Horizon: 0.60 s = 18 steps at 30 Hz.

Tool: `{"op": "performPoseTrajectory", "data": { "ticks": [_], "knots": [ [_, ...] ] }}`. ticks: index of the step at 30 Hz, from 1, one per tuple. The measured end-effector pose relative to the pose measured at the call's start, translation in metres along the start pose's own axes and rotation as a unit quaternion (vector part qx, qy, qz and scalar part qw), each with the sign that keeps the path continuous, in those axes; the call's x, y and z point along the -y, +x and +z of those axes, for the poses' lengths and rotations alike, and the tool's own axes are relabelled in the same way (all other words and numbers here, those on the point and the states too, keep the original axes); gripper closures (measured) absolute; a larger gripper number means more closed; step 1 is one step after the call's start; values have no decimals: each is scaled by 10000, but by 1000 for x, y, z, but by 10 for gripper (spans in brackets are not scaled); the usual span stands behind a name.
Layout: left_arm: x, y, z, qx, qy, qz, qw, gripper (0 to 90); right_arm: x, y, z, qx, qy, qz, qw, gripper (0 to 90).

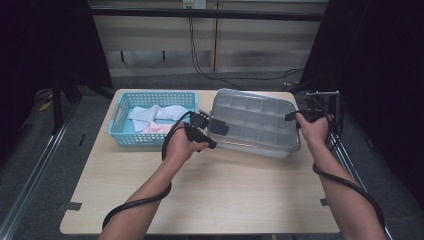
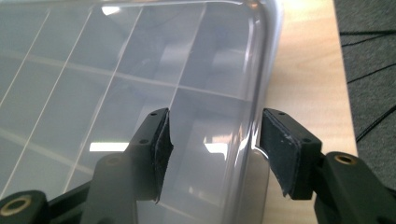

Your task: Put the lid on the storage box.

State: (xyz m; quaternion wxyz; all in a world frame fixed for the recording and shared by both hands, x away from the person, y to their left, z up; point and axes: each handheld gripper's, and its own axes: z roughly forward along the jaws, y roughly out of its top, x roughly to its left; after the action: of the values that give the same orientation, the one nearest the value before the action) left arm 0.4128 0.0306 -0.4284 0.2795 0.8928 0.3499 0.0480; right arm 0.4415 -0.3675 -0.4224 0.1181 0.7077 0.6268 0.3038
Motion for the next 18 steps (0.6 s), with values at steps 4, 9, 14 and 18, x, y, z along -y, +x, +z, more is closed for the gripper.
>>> {"op": "performPoseTrajectory", "data": {
  "ticks": [4, 9, 14, 18],
  "knots": [
    [4, -2, 3, 123, 32, 6, 9999, 280, -2, 3, 0, 36, -25, -111, 9999, 366],
    [7, -1, 6, 121, 76, 8, 9999, 287, 1, 5, -11, -97, -2, -223, 9997, 328],
    [5, -1, 6, 106, 75, -9, 9999, 301, 9, 4, -22, -230, 53, -219, 9995, 315],
    [4, -1, 7, 70, 4, -29, 10000, 344, 12, 4, -29, -330, 91, -181, 9992, 318]
  ]
}}
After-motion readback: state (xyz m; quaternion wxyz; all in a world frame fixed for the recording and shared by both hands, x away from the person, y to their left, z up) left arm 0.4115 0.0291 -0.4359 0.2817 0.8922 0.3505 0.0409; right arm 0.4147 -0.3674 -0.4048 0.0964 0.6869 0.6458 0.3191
